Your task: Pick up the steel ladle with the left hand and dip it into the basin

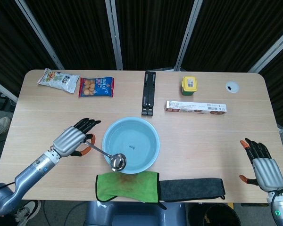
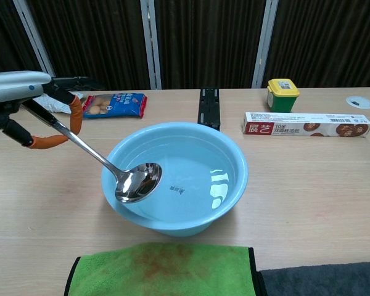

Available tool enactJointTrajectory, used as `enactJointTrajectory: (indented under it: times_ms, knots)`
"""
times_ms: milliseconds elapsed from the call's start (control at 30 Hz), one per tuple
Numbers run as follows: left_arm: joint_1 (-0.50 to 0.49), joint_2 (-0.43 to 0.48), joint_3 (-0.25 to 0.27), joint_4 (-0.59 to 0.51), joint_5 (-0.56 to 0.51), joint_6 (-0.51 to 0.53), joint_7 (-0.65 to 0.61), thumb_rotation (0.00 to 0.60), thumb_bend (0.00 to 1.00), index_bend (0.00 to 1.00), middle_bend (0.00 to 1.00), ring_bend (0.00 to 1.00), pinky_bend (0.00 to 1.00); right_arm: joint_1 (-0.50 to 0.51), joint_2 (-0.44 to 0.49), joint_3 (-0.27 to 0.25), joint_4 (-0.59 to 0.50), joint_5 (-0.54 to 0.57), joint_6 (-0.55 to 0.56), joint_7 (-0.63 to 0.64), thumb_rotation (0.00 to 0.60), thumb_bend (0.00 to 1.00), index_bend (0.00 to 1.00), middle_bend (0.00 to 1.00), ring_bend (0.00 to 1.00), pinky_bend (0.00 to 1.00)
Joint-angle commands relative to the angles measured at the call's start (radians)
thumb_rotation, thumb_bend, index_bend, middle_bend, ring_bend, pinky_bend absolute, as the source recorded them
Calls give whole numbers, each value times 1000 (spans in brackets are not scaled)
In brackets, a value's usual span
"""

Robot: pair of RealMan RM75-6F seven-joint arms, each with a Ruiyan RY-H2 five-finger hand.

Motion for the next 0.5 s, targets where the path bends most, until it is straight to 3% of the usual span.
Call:
enactJointTrajectory:
  times_ms: [33,367,500]
  knots:
    - [-47,-28,-51,8,-84,-77,49,600,499,601,0,0,0,10,3,-2,4,8,-22,9,600,0,0,0,0,0]
    - [-176,-124,-139,65,-218,-219,203,600,500,604,0,0,0,13,14,4,9,17,-25,47,600,0,0,0,0,0]
    - [-202,-176,-152,84,-261,-217,306,600,500,602,0,0,0,13,22,0,10,9,-25,61,600,0,0,0,0,0]
